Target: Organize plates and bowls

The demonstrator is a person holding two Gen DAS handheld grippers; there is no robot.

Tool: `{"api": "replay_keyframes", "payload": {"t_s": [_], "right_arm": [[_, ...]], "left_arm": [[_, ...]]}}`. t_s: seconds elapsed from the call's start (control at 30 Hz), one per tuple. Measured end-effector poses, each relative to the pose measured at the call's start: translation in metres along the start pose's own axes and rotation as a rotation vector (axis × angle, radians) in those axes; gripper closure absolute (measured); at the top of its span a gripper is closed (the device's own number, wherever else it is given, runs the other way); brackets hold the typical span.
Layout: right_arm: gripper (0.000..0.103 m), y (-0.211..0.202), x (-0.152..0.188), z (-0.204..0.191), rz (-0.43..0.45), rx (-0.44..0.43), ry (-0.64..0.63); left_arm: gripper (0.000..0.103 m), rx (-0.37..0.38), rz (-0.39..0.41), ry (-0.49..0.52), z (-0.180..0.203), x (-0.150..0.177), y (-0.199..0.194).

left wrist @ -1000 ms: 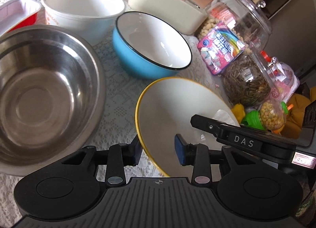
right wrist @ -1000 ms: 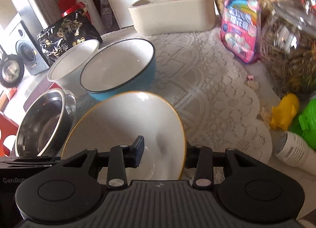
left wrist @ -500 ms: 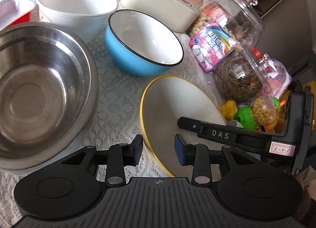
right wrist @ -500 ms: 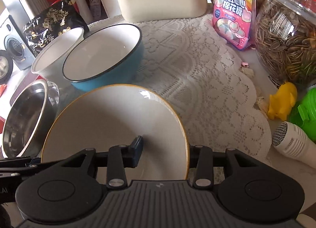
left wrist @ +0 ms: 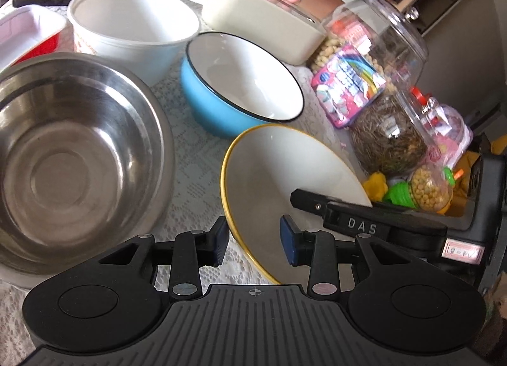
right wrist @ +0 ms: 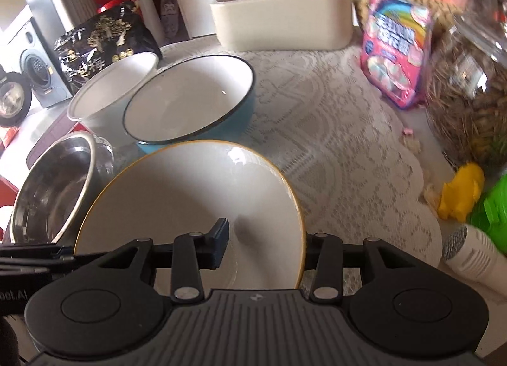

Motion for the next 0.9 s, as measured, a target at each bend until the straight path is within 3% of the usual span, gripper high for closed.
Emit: {"api": "replay_keyframes", "payload": {"t_s": [0.17, 0.9], "right_arm": [[0.061, 0.014, 0.007, 0.004, -0.04, 0.009, 0.016], [0.062, 0.013, 0.008, 0.007, -0.034, 0.026, -0.002]], "left_arm": [[0.065, -0.005, -0.005, 0.01, 0.001, 0.001, 0.003], [0.065, 0.01, -0.025, 0.002, 0.001, 0.001, 0.007]]}}
Point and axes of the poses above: each gripper's, at about its wrist camera, not at the fingertips, and y roughly the way its jaws point, z to its right, x to its underside, the point moved 9 cm from there along y, roughly the way its jaws point, and after that the axes turned 8 degrees about y, right-handed, at the moved point
